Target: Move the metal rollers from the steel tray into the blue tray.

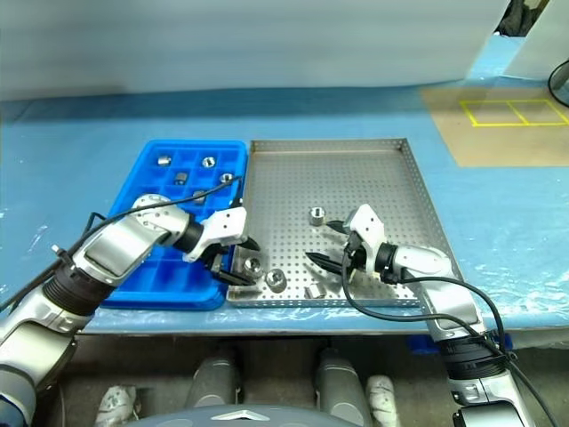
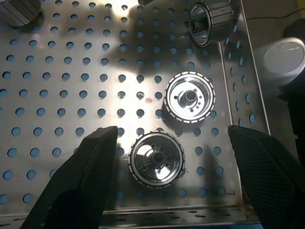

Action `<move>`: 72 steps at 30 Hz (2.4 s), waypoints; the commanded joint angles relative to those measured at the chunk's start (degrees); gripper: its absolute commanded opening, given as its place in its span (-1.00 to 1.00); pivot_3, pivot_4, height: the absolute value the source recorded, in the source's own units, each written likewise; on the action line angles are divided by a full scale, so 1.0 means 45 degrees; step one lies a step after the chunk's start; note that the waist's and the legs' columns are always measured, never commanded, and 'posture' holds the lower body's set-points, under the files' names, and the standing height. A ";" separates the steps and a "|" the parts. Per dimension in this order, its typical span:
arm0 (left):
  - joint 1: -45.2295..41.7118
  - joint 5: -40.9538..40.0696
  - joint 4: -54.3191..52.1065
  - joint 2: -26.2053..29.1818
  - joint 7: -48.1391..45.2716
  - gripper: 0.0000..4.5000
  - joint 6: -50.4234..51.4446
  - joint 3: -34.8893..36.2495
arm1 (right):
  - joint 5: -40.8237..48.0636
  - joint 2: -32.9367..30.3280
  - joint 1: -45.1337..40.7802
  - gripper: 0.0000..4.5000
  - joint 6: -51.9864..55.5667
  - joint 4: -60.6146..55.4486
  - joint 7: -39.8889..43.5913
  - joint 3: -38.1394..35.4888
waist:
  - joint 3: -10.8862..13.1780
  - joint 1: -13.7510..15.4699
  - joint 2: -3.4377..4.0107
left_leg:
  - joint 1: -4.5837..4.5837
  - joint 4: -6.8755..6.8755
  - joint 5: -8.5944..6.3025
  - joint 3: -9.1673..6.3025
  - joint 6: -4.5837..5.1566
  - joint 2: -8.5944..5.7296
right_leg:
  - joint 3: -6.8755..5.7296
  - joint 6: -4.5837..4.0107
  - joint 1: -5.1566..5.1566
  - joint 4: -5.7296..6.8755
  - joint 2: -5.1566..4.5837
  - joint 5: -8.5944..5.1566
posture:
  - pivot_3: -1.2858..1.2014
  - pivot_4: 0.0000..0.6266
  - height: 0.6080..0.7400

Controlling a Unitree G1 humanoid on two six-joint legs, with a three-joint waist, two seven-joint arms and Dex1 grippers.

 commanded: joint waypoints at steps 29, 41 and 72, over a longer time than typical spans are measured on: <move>-0.1350 0.5588 0.1262 0.0269 -0.1958 -0.25 -0.3382 -0.3354 | 0.0294 0.0347 -0.0188 1.00 -0.0087 -0.0665 -0.0283 -0.0044 | -0.0005 -0.0315 0.0009 | 0.0150 -0.0037 0.0020 -0.0002 -0.0035 0.0006 | 0.0001 -0.0004 0.0134 -0.0002 0.0008 -0.0001 | -0.08 -0.52 1.00; -0.0739 0.4217 0.0580 -0.2275 0.1268 -0.25 0.0832 0.0179 | 0.0193 0.0332 -0.0124 1.00 -0.0154 -0.0608 -0.0270 0.0045 | -0.0019 -0.0104 0.0036 | 0.0124 -0.0018 0.0012 -0.0006 -0.0019 -0.0004 | -0.0007 -0.0005 0.0148 -0.0025 -0.0003 0.0000 | -0.07 -0.52 1.00; 0.5629 0.2485 -0.4739 -0.7998 1.4422 -0.25 0.2479 1.0349 | -0.0320 0.1060 -0.2548 1.00 -0.1383 0.2581 0.1697 0.1416 | 0.0006 0.0704 0.0003 | -0.0078 0.0011 -0.0038 -0.0056 0.0074 0.0006 | -0.0068 -0.0006 -0.0005 -0.0065 -0.0006 -0.0003 | 0.14 -0.52 1.00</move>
